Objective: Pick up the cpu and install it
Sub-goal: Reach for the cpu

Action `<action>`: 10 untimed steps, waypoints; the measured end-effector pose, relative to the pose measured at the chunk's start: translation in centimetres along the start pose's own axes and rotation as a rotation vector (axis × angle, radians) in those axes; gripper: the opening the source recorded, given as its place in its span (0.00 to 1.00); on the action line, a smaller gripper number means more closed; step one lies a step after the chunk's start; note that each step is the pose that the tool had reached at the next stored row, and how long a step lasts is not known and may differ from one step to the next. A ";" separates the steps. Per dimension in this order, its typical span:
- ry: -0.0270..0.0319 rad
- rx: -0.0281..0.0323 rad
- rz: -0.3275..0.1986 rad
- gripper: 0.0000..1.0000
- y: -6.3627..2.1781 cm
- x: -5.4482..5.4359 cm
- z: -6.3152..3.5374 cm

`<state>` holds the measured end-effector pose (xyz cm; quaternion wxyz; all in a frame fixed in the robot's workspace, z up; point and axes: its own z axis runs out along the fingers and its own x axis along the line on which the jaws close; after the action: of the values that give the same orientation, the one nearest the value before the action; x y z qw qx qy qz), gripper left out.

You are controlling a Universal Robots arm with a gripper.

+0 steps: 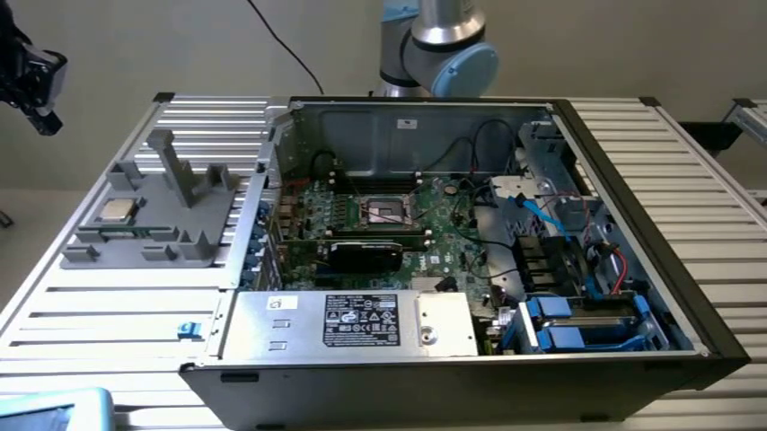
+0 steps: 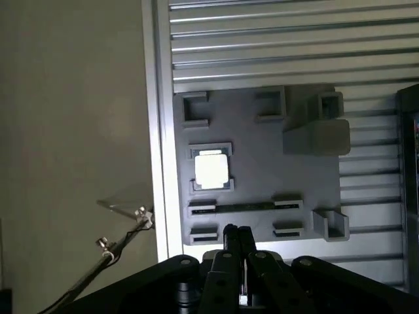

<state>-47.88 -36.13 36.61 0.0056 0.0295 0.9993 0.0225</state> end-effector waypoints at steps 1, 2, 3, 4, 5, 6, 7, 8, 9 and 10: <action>0.0003 -0.0001 -0.006 0.12 0.02 0.1 0.03; 0.0006 -0.0001 -0.012 0.12 0.04 0.2 0.06; 0.0009 -0.0002 -0.018 0.12 0.06 0.2 0.07; 0.0011 -0.0003 -0.023 0.12 0.11 0.3 0.09; 0.0013 -0.0004 -0.026 0.12 0.18 0.3 0.10; 0.0020 -0.0003 -0.029 0.12 0.27 0.4 0.11; 0.0026 -0.0003 -0.031 0.12 0.39 0.4 0.15; 0.0035 -0.0003 -0.033 0.12 0.51 0.4 0.18; 0.0045 -0.0003 -0.035 0.12 0.66 0.4 0.22; 0.0061 -0.0001 -0.036 0.12 0.82 0.4 0.26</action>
<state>-48.26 -35.27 36.39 0.0029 0.0115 0.9997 0.0225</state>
